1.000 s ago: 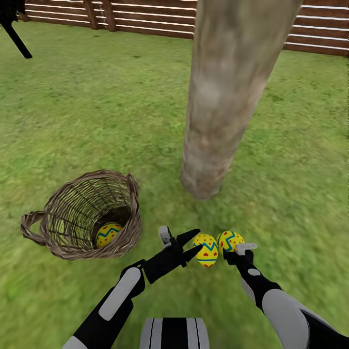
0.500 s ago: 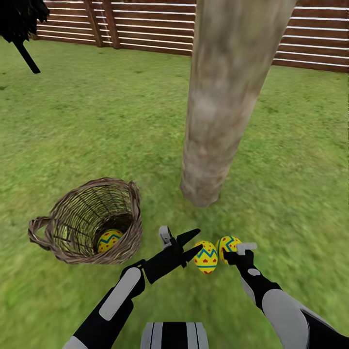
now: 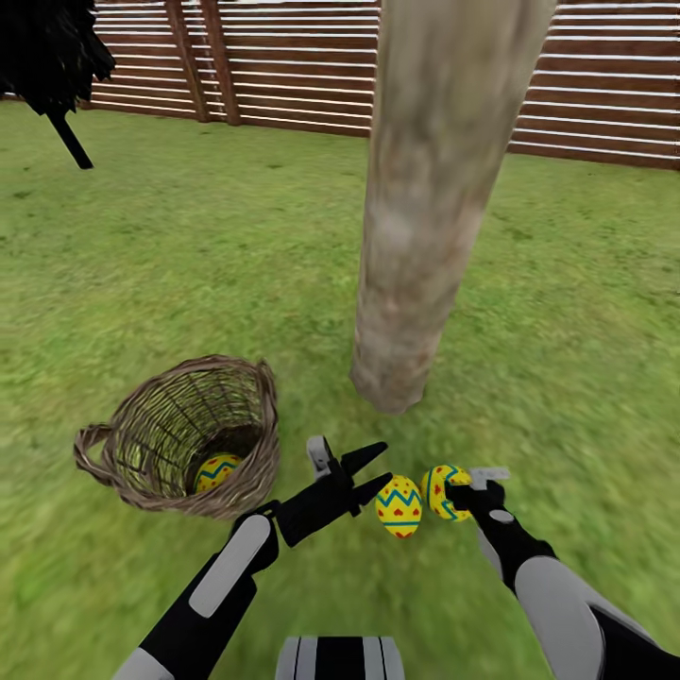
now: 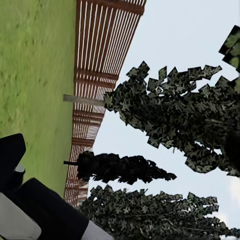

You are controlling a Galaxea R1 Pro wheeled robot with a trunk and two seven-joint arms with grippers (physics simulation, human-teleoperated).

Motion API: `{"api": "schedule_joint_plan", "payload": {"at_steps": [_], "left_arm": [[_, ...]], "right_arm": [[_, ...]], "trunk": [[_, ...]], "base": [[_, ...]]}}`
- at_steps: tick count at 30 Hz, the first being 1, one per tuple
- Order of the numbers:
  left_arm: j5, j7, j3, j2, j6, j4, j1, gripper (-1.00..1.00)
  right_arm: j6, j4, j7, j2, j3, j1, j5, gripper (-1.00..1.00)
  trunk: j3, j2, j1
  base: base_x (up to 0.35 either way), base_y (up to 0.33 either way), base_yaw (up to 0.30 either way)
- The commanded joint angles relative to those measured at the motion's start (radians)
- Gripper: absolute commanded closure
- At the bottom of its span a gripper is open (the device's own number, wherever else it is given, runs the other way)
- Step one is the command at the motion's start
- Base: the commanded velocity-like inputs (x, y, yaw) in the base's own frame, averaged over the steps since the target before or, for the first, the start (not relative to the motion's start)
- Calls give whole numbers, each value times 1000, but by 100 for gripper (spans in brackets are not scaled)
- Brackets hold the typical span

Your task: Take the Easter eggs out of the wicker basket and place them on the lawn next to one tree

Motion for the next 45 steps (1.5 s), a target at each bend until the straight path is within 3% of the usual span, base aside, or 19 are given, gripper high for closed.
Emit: {"api": "schedule_joint_plan", "payload": {"at_steps": [1, 9, 11, 12, 13, 15, 16, 18, 20, 25, 31, 45], "left_arm": [[6, -1, 0, 1, 5, -4, 0, -100], [8, -1, -1, 5, 6, -39, 0, -100], [8, -1, 0, 6, 6, -39, 0, -100], [8, -1, 0, 6, 6, -39, -1, -100], [8, -1, 0, 6, 6, -39, 0, -100], [6, 0, 0, 5, 6, -39, -1, -100], [5, 0, 0, 5, 6, -39, -1, -100], [4, 0, 0, 5, 6, -39, 0, -100], [5, 0, 0, 5, 6, -39, 0, -100], [3, 0, 0, 5, 6, -63, 0, -100], [2, 1, -1, 4, 6, -77, 0, -100], [2, 1, -1, 4, 6, -80, 0, -100]], "right_arm": [[19, -23, 0, 2, -8, -1, 10, -100], [36, -56, 1, 3, -8, -1, 10, -100], [50, -64, 46, 1, -8, -1, 9, -100], [238, -147, 218, 0, -11, -1, -12, -100], [314, -203, 353, -1, -11, -1, -45, -100], [397, -263, 560, -3, -9, -1, -81, -100], [453, -281, 685, -4, -10, -1, -89, -100], [509, -298, 862, -6, -11, -1, -94, -100], [531, -323, 1026, -8, -11, -1, -96, -100], [571, -356, 1235, -29, -18, -1, -98, -100], [574, -384, 1256, -30, -95, -1, -97, -100], [575, -387, 1258, -29, -102, -1, -101, -100]], "trunk": [[3, 0, -1], [34, 2, -5], [42, 2, -6], [46, 3, -6], [50, 3, -7], [58, 3, -7], [61, 4, -8], [69, 4, -9], [77, 4, -10], [96, 6, -12], [119, 7, -15], [174, 10, -21]], "base": [[-327, 0, 0], [-240, 0, 0], [-12, 0, 0], [0, 0, 0], [0, 0, 0], [0, 0, 0], [0, 0, 0], [0, 0, 0], [0, 0, 0], [0, 0, 0], [0, 0, 0], [0, 0, 0]]}}
